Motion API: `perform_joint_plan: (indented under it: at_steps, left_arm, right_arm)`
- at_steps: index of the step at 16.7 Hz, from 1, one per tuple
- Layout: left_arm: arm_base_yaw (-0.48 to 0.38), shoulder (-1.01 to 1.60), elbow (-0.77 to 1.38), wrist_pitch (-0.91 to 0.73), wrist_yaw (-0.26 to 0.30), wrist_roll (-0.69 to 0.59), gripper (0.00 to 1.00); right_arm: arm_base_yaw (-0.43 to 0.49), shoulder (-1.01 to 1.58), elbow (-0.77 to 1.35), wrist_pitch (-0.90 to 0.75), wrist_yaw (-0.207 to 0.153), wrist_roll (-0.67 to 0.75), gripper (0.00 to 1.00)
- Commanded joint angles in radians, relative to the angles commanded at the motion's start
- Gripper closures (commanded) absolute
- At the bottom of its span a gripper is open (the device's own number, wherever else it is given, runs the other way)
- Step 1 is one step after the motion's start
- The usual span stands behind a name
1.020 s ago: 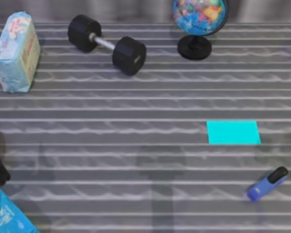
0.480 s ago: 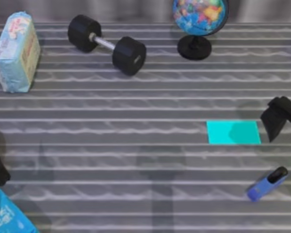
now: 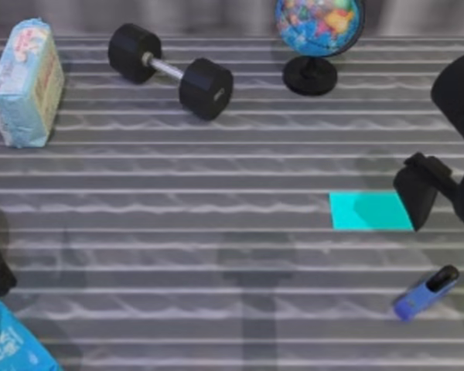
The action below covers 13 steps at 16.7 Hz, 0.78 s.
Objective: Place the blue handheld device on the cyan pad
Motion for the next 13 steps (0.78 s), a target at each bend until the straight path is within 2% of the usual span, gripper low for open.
perform_joint_plan:
  at_steps: [5,13]
  left_arm:
    - [0.000,0.000,0.000,0.000,0.000,0.000,0.00]
    - [0.000,0.000,0.000,0.000,0.000,0.000,0.00]
  right_arm:
    - [-0.003,0.016,-0.028,0.040,0.000,-0.002,0.00]
    - [0.003,0.172,-0.215,0.391,0.000,0.005,0.00]
